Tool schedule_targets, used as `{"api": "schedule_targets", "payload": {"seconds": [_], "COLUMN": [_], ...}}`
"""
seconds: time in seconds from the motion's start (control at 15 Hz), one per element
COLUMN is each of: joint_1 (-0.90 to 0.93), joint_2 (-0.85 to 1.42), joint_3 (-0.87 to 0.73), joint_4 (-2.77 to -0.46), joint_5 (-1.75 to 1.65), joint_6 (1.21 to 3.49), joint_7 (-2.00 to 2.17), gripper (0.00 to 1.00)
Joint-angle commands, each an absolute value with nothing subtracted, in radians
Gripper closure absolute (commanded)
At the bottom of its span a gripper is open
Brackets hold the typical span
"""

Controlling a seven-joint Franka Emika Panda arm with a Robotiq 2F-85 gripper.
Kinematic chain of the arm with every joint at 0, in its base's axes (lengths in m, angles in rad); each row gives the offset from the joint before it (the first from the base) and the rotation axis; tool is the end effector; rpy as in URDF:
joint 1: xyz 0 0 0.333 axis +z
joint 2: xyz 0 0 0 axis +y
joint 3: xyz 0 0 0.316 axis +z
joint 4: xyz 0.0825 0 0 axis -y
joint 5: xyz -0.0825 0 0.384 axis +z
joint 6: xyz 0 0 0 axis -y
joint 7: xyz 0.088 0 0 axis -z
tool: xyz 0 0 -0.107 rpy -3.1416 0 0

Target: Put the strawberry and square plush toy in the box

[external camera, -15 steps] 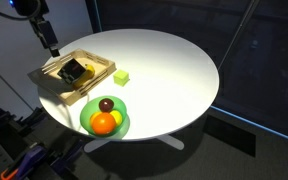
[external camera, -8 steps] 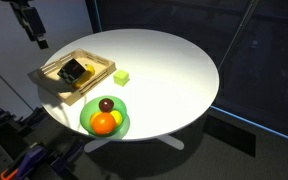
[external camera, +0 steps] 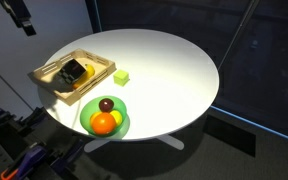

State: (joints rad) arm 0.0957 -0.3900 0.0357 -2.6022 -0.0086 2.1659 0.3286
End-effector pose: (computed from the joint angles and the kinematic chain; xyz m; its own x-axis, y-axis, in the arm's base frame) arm 0.3929 0.0512 0.3819 0.9802 -0.1945 -0.0375 -0.1932 -0.9806 0.0344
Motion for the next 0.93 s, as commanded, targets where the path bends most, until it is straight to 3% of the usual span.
{"api": "schedule_targets", "payload": {"seconds": [0.0, 0.87], "joint_1": [0.078, 0.068], "joint_2": [-0.470, -0.496], "joint_3": [0.049, 0.064], "joint_4": [-2.625, -2.610], "joint_5": [0.030, 0.029], "joint_6": [2.113, 2.044], "joint_7": [0.273, 0.277], "gripper": [0.00, 0.00]}}
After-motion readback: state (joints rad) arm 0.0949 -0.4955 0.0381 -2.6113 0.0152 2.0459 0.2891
